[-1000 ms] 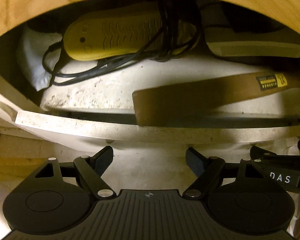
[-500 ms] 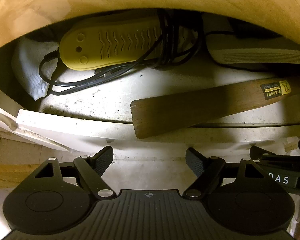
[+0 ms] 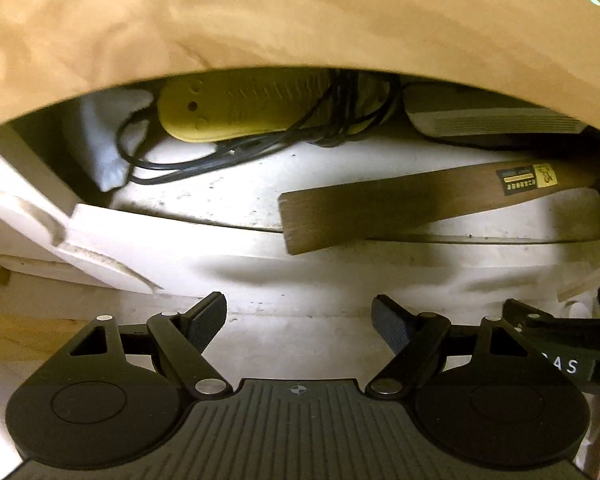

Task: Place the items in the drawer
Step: 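Push the white drawer front inward with both grippers until closed, then pull both grippers back away from the closed drawer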

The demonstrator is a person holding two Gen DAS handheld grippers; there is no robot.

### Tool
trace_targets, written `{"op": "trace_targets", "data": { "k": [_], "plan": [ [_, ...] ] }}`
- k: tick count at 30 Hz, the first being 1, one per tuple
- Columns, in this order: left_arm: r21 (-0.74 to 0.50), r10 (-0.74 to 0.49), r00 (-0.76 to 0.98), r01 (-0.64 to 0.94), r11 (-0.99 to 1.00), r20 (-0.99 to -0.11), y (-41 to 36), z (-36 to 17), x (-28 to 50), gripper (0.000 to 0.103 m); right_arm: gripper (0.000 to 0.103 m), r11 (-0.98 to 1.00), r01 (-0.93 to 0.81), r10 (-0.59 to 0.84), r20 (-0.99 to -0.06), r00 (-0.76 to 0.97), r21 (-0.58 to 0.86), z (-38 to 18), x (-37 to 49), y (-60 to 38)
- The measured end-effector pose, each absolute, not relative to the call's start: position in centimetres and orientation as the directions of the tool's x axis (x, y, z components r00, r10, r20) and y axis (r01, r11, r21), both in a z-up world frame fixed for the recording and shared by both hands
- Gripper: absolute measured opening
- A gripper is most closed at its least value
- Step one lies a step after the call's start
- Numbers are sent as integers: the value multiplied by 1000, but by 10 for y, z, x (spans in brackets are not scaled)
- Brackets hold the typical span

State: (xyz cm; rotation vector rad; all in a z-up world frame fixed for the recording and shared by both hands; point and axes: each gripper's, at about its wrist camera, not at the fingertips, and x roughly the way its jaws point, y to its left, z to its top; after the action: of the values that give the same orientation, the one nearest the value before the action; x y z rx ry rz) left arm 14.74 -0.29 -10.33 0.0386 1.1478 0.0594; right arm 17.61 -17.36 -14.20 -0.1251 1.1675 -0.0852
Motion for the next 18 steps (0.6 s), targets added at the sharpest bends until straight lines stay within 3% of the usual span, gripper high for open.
{"op": "trace_targets", "data": {
  "k": [18],
  "plan": [
    [79, 86, 494, -33, 996, -865, 4, -60, 100, 80, 103, 993, -17, -93, -878, 470, -114, -93, 115, -169]
  ]
}}
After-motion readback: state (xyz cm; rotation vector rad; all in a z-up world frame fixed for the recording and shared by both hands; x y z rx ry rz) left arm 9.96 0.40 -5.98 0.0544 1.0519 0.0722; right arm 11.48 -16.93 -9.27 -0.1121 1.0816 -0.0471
